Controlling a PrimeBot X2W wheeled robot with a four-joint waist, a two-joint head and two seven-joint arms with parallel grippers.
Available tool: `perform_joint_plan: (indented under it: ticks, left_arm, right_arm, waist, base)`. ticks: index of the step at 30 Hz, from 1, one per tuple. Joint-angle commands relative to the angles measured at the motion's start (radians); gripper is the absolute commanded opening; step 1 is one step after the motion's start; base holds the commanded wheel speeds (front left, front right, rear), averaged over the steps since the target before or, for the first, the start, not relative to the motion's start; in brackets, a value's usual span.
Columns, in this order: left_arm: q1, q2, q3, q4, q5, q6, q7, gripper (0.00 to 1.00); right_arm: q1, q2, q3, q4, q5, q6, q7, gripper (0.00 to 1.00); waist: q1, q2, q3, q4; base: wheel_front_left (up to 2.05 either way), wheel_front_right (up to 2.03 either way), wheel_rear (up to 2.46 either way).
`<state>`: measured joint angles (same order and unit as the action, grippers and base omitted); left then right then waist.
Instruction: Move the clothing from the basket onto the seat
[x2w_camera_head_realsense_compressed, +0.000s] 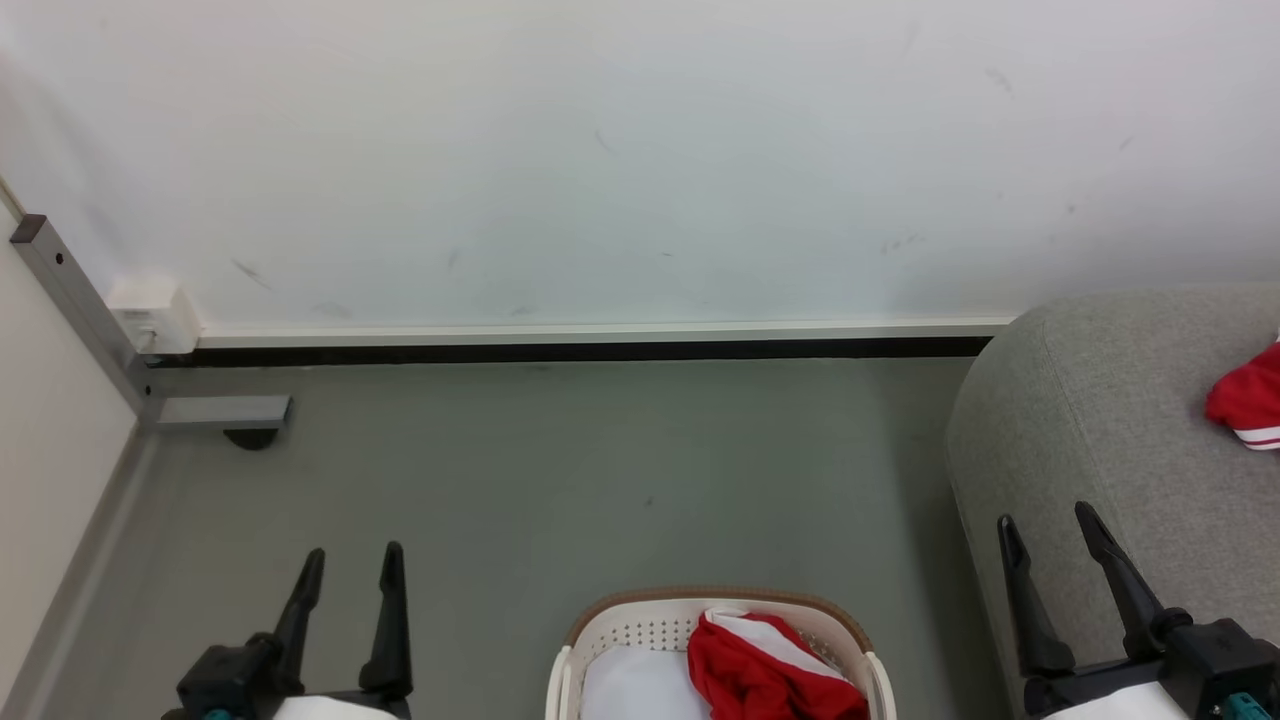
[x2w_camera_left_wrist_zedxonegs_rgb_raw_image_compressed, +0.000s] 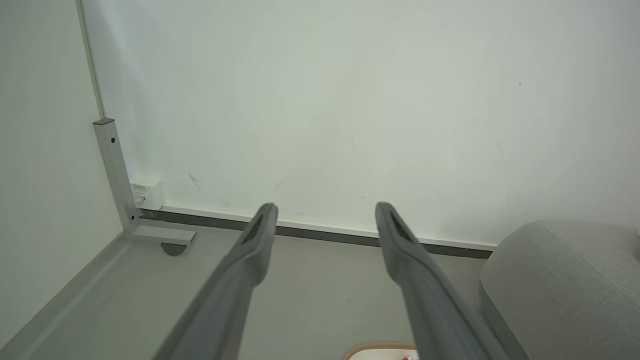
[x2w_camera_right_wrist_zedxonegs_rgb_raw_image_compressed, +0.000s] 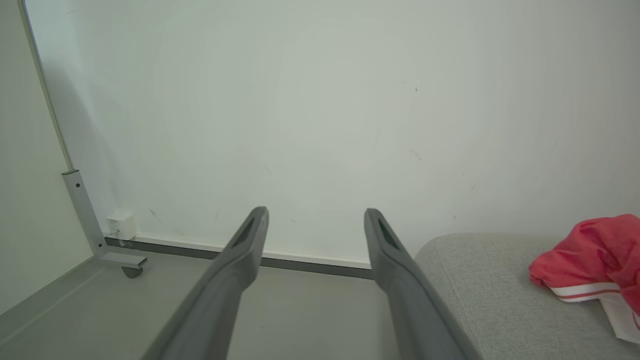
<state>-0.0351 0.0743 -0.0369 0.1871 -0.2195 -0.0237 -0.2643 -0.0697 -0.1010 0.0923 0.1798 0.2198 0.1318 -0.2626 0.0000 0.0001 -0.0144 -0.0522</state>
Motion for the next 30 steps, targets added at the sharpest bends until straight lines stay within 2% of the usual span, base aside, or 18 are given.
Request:
perform_joint_plan:
  ticks: [1,19,24,30]
  left_arm:
    - [-0.01,-0.003,0.009,0.006,0.011,-0.007,0.0,1.0]
    - [-0.026,-0.022,0.04,0.025,0.048,-0.048,0.0,1.0]
    - [-0.055,-0.022,-0.003,0.016,0.037,-0.063,0.0,1.0]
    - [-0.134,-0.022,-0.068,0.022,0.058,-0.078,0.0,1.0]
  right_arm:
    - [-0.013,-0.01,0.003,0.006,-0.001,-0.002,-0.003,1.0]
    - [-0.028,-0.018,0.025,0.026,0.015,-0.002,-0.003,1.0]
    - [-0.048,-0.029,0.033,0.022,0.04,-0.002,-0.003,1.0]
    - [-0.116,-0.05,0.028,-0.007,0.043,-0.002,-0.003,1.0]
  waist:
    - [0.0,-0.0001,0.0,-0.001]
    - [0.0,-0.0001,0.011,-0.016]
    - [0.0,-0.0001,0.044,-0.032]
    - [0.0,-0.0001,0.155,-0.074]
  base:
    - [0.0,0.0,0.0]
    - [0.0,0.0,0.0]
    - [0.0,0.0,0.0]
    - [0.0,0.0,0.0]
